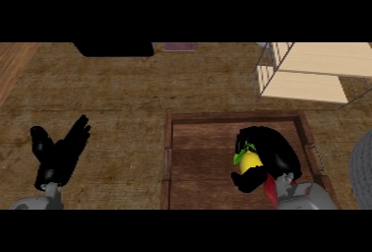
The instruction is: Pick the lemon from the tray and place it in the tiered shelf
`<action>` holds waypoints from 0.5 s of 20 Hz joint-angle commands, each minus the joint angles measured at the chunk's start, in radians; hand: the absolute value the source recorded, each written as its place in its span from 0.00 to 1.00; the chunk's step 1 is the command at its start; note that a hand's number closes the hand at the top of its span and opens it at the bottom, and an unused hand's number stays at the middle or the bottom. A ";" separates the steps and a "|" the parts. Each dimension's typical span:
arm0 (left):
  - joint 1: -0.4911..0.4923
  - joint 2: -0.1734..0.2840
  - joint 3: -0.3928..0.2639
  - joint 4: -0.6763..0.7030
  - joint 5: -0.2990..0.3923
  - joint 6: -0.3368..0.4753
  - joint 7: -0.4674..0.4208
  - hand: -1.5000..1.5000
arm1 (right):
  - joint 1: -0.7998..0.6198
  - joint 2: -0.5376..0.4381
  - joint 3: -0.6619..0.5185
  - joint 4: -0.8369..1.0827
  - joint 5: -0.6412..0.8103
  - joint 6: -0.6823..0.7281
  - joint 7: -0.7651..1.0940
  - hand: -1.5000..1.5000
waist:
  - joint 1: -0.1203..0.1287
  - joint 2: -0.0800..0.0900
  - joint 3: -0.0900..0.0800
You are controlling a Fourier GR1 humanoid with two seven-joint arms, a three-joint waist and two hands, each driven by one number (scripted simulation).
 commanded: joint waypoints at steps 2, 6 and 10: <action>-0.021 -0.042 -0.011 0.084 -0.019 0.007 -0.016 0.50 | -0.057 -0.015 -0.077 -0.166 -0.056 0.019 -0.030 1.00 | -0.010 0.005 -0.005; 0.042 0.003 0.016 0.039 0.014 -0.050 -0.016 0.50 | -0.060 -0.045 -0.117 -0.396 -0.034 0.033 0.068 1.00 | -0.012 0.000 -0.006; 0.015 -0.045 -0.009 0.027 -0.016 0.003 0.001 0.50 | -0.144 -0.086 -0.261 -0.534 -0.080 0.093 0.183 1.00 | -0.012 0.001 -0.006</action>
